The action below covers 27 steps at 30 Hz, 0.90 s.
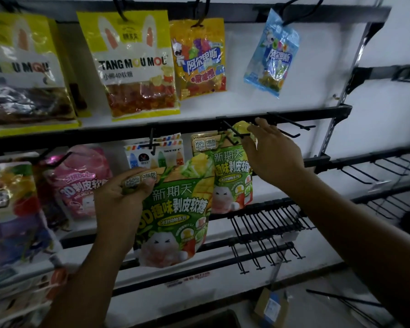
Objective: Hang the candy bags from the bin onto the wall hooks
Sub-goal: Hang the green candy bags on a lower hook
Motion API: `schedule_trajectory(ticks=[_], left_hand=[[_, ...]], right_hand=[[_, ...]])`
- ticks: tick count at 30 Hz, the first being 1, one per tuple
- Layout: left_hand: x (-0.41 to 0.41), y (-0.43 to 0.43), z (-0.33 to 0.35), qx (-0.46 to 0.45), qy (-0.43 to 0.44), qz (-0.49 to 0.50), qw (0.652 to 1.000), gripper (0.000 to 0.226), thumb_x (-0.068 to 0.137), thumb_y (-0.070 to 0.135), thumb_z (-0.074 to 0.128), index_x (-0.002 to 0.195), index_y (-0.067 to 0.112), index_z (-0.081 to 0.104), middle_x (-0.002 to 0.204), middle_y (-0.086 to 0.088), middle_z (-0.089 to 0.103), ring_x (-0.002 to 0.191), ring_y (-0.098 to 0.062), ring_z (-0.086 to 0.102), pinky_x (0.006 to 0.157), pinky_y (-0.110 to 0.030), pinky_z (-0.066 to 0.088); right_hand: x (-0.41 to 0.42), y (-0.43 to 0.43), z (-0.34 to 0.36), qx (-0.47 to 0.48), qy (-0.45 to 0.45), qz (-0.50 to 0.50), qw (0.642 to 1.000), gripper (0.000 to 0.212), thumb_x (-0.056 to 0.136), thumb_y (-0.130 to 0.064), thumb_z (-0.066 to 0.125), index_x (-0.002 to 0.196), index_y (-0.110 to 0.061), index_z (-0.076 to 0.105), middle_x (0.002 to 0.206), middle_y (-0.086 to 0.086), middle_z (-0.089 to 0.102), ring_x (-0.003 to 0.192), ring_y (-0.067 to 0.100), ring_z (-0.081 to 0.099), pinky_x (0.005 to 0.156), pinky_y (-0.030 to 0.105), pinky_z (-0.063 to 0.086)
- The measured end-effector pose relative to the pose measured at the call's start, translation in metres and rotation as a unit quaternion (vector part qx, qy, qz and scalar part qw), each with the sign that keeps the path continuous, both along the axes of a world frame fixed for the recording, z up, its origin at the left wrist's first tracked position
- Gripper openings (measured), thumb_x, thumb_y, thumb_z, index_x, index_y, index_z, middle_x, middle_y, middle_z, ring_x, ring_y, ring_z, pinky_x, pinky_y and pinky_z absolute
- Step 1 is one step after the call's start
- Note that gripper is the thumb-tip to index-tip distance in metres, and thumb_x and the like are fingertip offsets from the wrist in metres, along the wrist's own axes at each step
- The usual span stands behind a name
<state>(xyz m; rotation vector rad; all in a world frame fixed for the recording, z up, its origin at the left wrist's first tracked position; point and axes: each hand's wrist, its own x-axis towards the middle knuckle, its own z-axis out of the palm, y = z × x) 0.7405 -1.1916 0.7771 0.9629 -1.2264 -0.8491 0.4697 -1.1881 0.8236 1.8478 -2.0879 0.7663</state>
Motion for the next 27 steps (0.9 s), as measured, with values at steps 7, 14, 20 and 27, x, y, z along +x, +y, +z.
schedule_trajectory(ticks=[7, 14, 20, 27], left_hand=[[-0.035, -0.010, -0.006, 0.003, 0.005, -0.021, 1.000, 0.031, 0.085, 0.004, 0.070, 0.072, 0.032, 0.077, 0.076, 0.013, 0.075, 0.077, -0.004, 0.070, 0.072, -0.024, 0.058], [-0.079, -0.021, -0.005, 0.015, -0.006, -0.035, 0.999, 0.027, 0.086, 0.005, 0.069, 0.076, 0.028, 0.078, 0.079, 0.007, 0.075, 0.084, -0.015, 0.069, 0.078, -0.037, 0.055], [-0.120, -0.022, 0.003, -0.005, -0.007, -0.031, 0.999, 0.022, 0.087, 0.002, 0.067, 0.076, 0.019, 0.075, 0.073, 0.007, 0.072, 0.078, -0.014, 0.068, 0.073, -0.032, 0.056], [-0.143, -0.030, 0.011, 0.028, 0.021, 0.026, 0.999, 0.017, 0.086, 0.006, 0.070, 0.079, 0.020, 0.075, 0.085, -0.005, 0.076, 0.089, -0.029, 0.071, 0.084, -0.050, 0.058]], right_hand=[[0.007, 0.035, -0.013, 0.061, 0.036, -0.011, 0.997, 0.054, 0.102, -0.052, 0.024, 0.142, -0.018, 0.041, 0.155, 0.002, 0.033, 0.135, 0.025, 0.042, 0.103, 0.042, 0.039], [-0.007, 0.057, -0.011, 0.087, 0.024, 0.056, 0.994, 0.054, 0.101, -0.056, 0.024, 0.144, -0.025, 0.033, 0.158, -0.002, 0.027, 0.141, 0.021, 0.032, 0.110, 0.041, 0.031], [-0.022, 0.069, -0.008, 0.117, 0.016, 0.123, 0.985, 0.059, 0.098, -0.062, 0.020, 0.149, -0.031, 0.023, 0.163, -0.006, 0.016, 0.149, 0.019, 0.016, 0.116, 0.040, 0.021], [-0.033, 0.066, -0.014, 0.105, 0.030, 0.148, 0.983, 0.057, 0.100, -0.060, 0.020, 0.146, -0.029, 0.033, 0.160, -0.004, 0.025, 0.148, 0.021, 0.022, 0.114, 0.041, 0.026]])
